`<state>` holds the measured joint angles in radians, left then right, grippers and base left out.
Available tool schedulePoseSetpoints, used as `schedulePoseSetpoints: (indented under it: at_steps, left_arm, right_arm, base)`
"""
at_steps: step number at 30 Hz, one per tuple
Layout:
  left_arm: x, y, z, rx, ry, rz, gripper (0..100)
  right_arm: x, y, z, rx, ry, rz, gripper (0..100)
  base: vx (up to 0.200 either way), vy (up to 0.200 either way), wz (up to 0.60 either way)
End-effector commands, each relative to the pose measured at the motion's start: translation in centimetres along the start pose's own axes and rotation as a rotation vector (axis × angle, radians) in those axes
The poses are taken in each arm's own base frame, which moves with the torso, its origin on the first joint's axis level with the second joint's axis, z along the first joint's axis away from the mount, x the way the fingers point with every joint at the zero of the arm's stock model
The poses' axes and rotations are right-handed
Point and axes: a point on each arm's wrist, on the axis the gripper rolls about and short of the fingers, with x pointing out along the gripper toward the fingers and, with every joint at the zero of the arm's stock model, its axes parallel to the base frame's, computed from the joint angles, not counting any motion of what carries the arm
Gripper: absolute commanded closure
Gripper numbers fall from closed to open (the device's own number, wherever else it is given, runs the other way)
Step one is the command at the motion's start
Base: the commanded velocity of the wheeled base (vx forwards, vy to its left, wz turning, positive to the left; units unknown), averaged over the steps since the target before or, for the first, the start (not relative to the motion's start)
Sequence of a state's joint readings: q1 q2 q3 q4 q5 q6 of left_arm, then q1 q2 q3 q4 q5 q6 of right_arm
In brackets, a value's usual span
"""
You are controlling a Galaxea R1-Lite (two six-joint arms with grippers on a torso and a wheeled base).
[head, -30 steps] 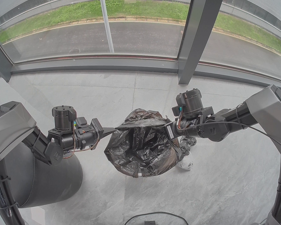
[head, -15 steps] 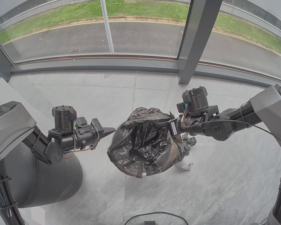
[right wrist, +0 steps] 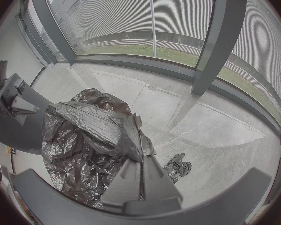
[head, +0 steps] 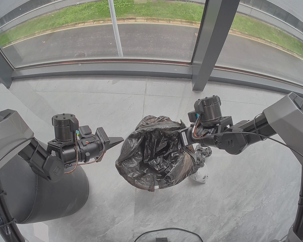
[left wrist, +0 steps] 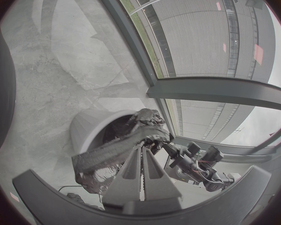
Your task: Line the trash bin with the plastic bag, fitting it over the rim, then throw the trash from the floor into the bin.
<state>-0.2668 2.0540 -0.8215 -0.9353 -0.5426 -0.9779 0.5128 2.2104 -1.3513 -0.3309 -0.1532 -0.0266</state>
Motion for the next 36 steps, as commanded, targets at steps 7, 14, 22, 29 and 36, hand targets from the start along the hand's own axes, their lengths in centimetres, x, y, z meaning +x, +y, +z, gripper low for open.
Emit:
schedulePoseSetpoints:
  at_steps: [7, 14, 22, 29, 36]
  left_arm:
    - [-5.0, -6.1, -5.3, 0.083, 0.147, -0.183, 100]
    - [-0.5, -3.4, -6.0, 0.055, 0.212, -0.142, 100]
    - [3.2, -0.3, -5.7, 0.027, 0.227, -0.098, 100]
    - [4.2, 0.3, -3.1, 0.035, 0.164, -0.107, 100]
    - [4.3, 1.7, -2.7, 0.103, 0.158, -0.012, 100]
  right_arm:
    - [0.5, 0.1, 0.4, 0.004, -0.016, 0.0, 100]
    - [0.7, 0.4, 0.4, 0.008, -0.019, 0.006, 100]
    - [0.8, 0.4, 0.4, 0.013, -0.019, 0.006, 100]
    - [0.9, 0.4, 0.4, 0.013, -0.018, 0.006, 100]
    - [0.9, 0.9, 0.3, 0.007, -0.019, 0.017, 100]
  base:
    - [0.0, 0.0, 0.0]
    - [0.0, 0.0, 0.0]
    - [0.0, 0.0, 0.0]
    - [0.0, 0.0, 0.0]
    - [0.0, 0.0, 0.0]
